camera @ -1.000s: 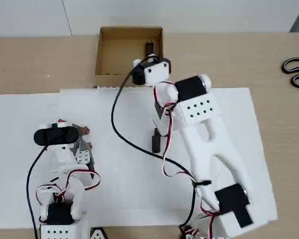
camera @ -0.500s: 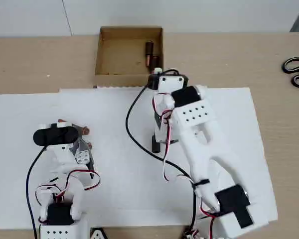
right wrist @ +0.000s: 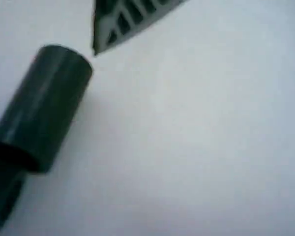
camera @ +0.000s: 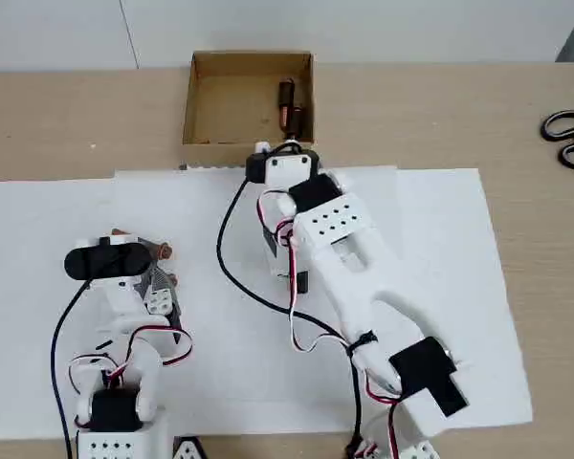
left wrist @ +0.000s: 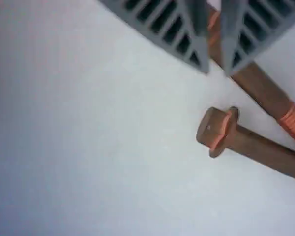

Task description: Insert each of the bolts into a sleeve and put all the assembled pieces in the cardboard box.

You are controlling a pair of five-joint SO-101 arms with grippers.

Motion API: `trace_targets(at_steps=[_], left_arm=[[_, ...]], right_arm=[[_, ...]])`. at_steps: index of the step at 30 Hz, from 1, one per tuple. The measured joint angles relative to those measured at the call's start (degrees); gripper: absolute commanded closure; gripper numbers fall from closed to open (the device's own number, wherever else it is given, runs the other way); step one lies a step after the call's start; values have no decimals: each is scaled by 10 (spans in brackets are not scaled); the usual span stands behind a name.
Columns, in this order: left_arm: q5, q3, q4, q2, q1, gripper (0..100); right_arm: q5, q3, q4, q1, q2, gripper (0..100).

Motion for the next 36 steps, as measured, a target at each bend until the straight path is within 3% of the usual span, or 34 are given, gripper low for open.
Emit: trace_targets(at_steps=[21, 25, 28, 36], left_arm=[[0, 0, -1, 0, 0, 993], [0, 0, -1, 0, 0, 993], [0, 0, -1, 0, 0, 993], [0, 0, -1, 0, 0, 993]], right_arm=[[-1, 1, -65, 1, 120, 857], [-2, 0, -70, 3, 138, 996], [-1, -1, -70, 6, 145, 994], [-1, -76, 17, 3, 153, 996]])
